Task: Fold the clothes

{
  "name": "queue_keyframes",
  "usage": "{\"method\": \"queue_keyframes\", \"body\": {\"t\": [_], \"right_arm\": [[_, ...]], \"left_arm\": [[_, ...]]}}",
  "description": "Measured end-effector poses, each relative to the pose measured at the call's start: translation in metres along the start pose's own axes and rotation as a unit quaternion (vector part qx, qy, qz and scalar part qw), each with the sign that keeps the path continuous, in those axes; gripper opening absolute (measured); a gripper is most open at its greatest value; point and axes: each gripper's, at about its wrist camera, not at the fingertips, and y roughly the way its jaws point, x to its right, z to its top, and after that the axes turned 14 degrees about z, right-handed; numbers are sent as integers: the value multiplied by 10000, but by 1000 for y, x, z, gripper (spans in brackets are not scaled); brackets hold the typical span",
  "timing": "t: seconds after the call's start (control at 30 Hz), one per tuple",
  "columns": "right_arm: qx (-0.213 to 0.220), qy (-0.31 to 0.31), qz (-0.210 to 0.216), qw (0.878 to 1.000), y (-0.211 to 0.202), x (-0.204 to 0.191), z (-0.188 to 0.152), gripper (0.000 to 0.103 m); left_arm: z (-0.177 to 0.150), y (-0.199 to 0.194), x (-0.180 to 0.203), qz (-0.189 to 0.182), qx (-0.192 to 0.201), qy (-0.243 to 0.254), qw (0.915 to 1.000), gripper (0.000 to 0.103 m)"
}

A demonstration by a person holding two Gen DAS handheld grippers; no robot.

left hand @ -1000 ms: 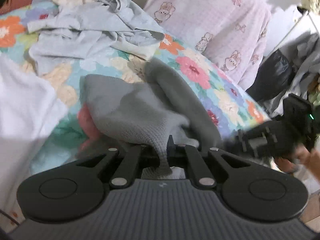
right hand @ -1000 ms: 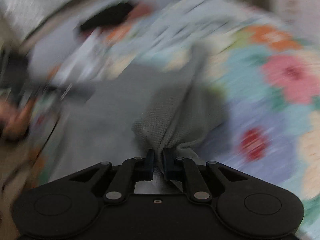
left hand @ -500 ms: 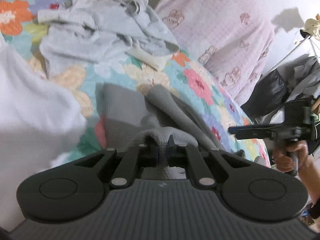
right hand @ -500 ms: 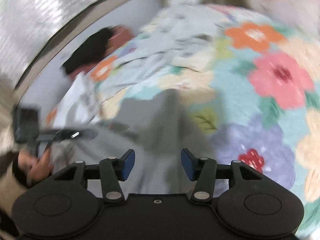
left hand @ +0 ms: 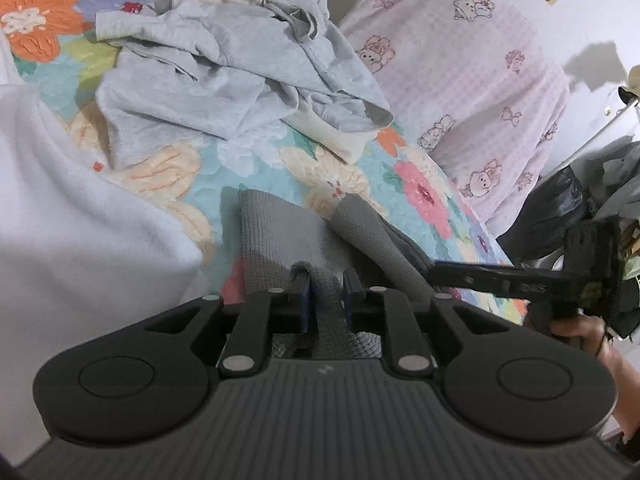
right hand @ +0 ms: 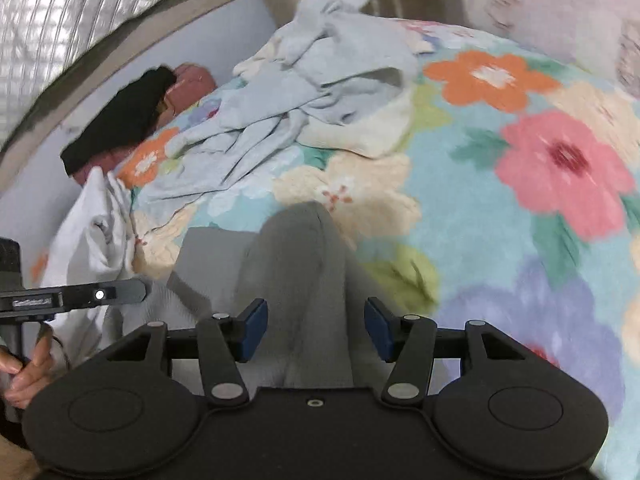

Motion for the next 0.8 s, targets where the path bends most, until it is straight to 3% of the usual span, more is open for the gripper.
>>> {"method": "queue_keyframes", "body": {"t": [0.03, 0.07, 0.1, 0.17, 0.2, 0.3, 0.37, 0.4, 0.57, 0.67, 0.7, 0.73, 0.77, 0.8], "right_arm": [[-95, -111, -11, 9999, 10, -2, 6, 50], [-216, -252, -50, 9994, 18, -4, 10, 4], [-302, -567, -264, 9976, 23, -11, 13, 4], [-98, -1562, -1273, 9794, 22, -32, 13, 4], [13, -1639, -1639, 9728, 16, -33, 16, 4], [564, -1021, -1763, 9774, -33, -13, 27, 4], [827, -952, -2083, 9699, -66, -1, 25, 4], [927, -886, -2186, 9674, -79, 4, 22, 4], [1267, -315, -2150, 9679, -128, 31, -5, 4], [1259, -304, -1968, 9719, -140, 34, -17, 4], [1229, -314, -1902, 9735, -141, 35, -19, 4], [1198, -321, -1836, 9752, -142, 37, -21, 4], [1167, -327, -1769, 9767, -143, 38, -24, 4], [1136, -334, -1702, 9783, -144, 39, -26, 4]], "left_arm": [[0, -2, -2, -2, 9, -14, 10000, 16], [1, -5, -4, 14, 31, -26, 10000, 16], [1, -8, -5, 45, 79, -31, 10000, 16], [3, -17, -7, 144, 216, -1, 9997, 17], [4, -20, -6, 216, 296, 45, 9993, 21], [7, -28, 1, 424, 496, 274, 9975, 40], [11, -25, 10, 536, 564, 544, 9955, 45], [17, -19, 15, 603, 515, 679, 9945, 54], [61, 33, 7, 662, -307, 348, 9967, 63], [59, 68, 16, 653, -1027, 801, 9893, 64], [54, 74, 22, 617, -1095, 1037, 9866, 64], [49, 77, 27, 622, -1081, 1207, 9848, 62], [47, 78, 32, 633, -1065, 1309, 9836, 43], [44, 78, 37, 645, -1049, 1411, 9823, 4]]}}
